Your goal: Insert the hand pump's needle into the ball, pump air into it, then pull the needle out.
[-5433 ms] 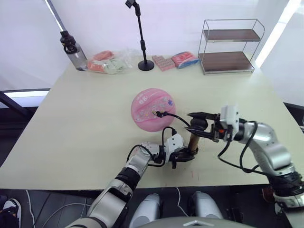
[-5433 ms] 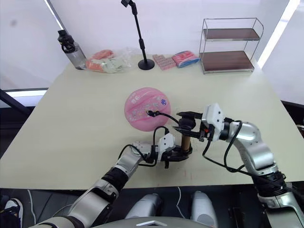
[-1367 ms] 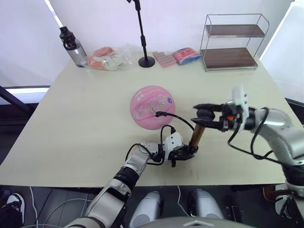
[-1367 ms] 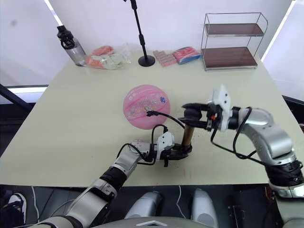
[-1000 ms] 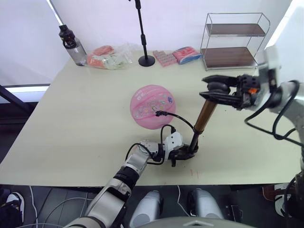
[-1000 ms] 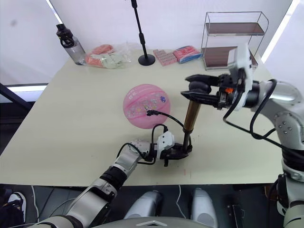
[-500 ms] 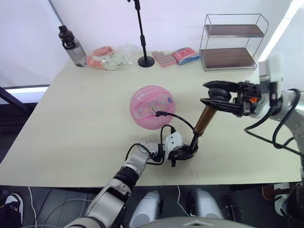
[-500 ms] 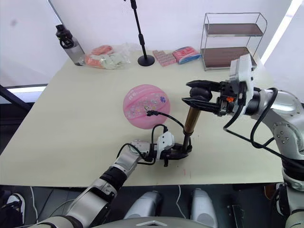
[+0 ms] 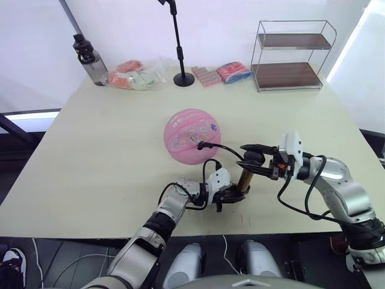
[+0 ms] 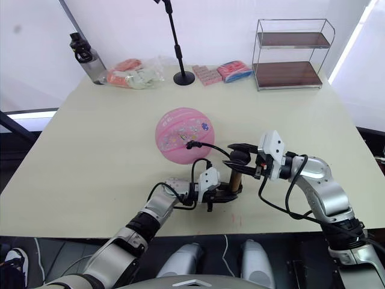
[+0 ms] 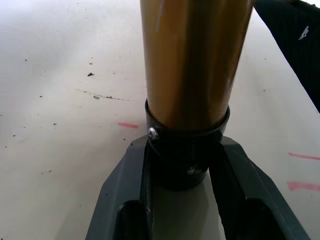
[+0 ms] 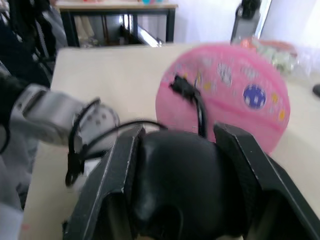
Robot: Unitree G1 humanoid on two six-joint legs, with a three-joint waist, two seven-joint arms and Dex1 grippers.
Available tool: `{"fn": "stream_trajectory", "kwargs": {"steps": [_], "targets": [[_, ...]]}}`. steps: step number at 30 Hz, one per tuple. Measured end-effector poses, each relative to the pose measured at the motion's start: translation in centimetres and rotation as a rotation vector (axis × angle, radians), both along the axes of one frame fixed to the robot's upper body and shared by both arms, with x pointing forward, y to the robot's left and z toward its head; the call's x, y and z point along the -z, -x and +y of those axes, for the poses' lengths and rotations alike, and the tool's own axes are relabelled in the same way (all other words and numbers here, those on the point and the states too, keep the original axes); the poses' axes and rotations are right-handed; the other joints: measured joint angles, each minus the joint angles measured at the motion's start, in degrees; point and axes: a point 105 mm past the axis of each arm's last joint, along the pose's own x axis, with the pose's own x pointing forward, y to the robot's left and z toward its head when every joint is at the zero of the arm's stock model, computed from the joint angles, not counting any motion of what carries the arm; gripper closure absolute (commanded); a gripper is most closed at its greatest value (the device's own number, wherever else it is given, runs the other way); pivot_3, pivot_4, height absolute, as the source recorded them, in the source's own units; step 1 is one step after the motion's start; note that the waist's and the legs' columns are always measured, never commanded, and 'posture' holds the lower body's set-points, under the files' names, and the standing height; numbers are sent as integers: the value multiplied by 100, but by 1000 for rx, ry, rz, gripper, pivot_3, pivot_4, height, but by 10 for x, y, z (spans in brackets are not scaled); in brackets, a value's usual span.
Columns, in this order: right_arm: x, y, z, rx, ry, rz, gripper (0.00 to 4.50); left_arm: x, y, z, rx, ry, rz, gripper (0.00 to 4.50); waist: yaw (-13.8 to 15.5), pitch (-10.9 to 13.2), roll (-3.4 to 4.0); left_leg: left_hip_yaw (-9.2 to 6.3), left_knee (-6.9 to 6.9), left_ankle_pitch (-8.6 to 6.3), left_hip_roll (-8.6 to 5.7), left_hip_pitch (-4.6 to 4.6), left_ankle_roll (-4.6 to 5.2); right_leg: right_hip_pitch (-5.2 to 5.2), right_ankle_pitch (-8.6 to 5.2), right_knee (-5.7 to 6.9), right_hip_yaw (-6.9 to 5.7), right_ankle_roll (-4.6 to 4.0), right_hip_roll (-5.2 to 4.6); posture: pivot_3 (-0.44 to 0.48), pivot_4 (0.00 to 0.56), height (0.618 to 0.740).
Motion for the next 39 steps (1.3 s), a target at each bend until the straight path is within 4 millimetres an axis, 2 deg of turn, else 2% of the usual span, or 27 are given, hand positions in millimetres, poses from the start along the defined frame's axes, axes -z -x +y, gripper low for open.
{"fn": "stream_trajectory", "kwargs": {"steps": [4, 11, 13, 14, 16, 17, 20, 21, 24, 27, 36, 37, 38, 39], "targets": [[-2, 1, 0, -6, 1, -14, 2844, 0, 0, 0, 0, 0, 0, 3393, -1, 0, -1, 2, 0, -2, 0, 3, 3, 4, 0, -1, 1, 0, -1, 0, 150, 740], [-17, -2, -8, -11, 25, 31, 2844, -2, 0, -2, 11, 6, -2, 3393, 12, 17, 15, 3, 1, -7, -5, -20, 13, -12, 3, -14, 1, 3, -3, 0, 150, 740], [-31, -3, -11, -18, 25, 55, 2844, -4, 0, -3, 18, 12, -3, 3393, 18, 34, 33, 8, 3, -8, -11, -33, 15, -26, 4, -14, 7, 3, -9, 0, 150, 740], [-47, -3, -13, -30, 15, 47, 2844, -4, 0, -4, 23, 14, -3, 3393, 25, 39, 40, 13, 4, -10, -13, -34, 19, -28, 4, -14, 11, 2, -12, 0, 150, 740], [-54, -2, -15, -34, 8, 41, 2844, -4, 1, -4, 24, 14, -2, 3393, 30, 40, 40, 16, 4, -12, -13, -35, 22, -30, 5, -15, 13, 1, -13, 0, 150, 740], [-71, -1, -18, -41, -13, 25, 2844, -4, 1, -4, 29, 14, -1, 3393, 42, 41, 36, 16, 4, -14, -13, -36, 26, -29, 5, -20, 12, 0, -13, 0, 150, 740], [-94, 2, -23, -56, -39, 34, 2844, -5, 2, -5, 36, 15, -3, 3393, 55, 43, 35, 16, 4, -18, -11, -43, 32, -29, 17, -35, 10, -21, -14, 0, 150, 740], [-97, 2, -23, -58, -41, 32, 2844, -5, 2, -5, 36, 15, -4, 3393, 55, 45, 37, 18, 4, -18, -11, -45, 32, -32, 17, -36, 12, -21, -14, 0, 150, 740], [-124, 5, -25, -78, -69, 10, 2844, -5, 2, -5, 37, 15, -4, 3393, 69, 46, 38, 16, 4, -19, -7, -48, 33, -36, 18, -35, 9, -22, -15, 0, 150, 740], [-138, 10, -24, -97, -86, -9, 2844, -5, 2, -5, 36, 14, -4, 3393, 72, 47, 38, 18, 4, -19, -2, -49, 33, -38, 17, -36, 9, -21, -14, 0, 150, 740], [-138, 11, -23, -91, -71, -14, 2844, -5, 1, -5, 35, 14, -6, 3393, 72, 51, 34, 45, 5, -19, -1, -53, 33, -51, 20, -34, 27, -16, -9, 0, 150, 740], [-126, 12, -22, -89, -38, -44, 2844, -5, 1, -5, 32, 12, -6, 3393, 72, 43, 22, 60, 5, -21, -1, -41, 37, -48, 18, -34, 38, -1, -8, 0, 150, 740], [-123, 12, -21, -88, -33, -47, 2844, -4, 1, -4, 31, 11, -5, 3393, 71, 41, 19, 59, 5, -21, -1, -41, 37, -47, 17, -35, 39, 0, -8, 0, 150, 740], [-108, 11, -19, -80, -13, -39, 2844, -4, 1, -4, 27, 8, -7, 3393, 66, 34, 14, 64, 5, -21, 0, -33, 37, -43, 21, -35, 43, 8, -8, 0, 150, 740]]}}
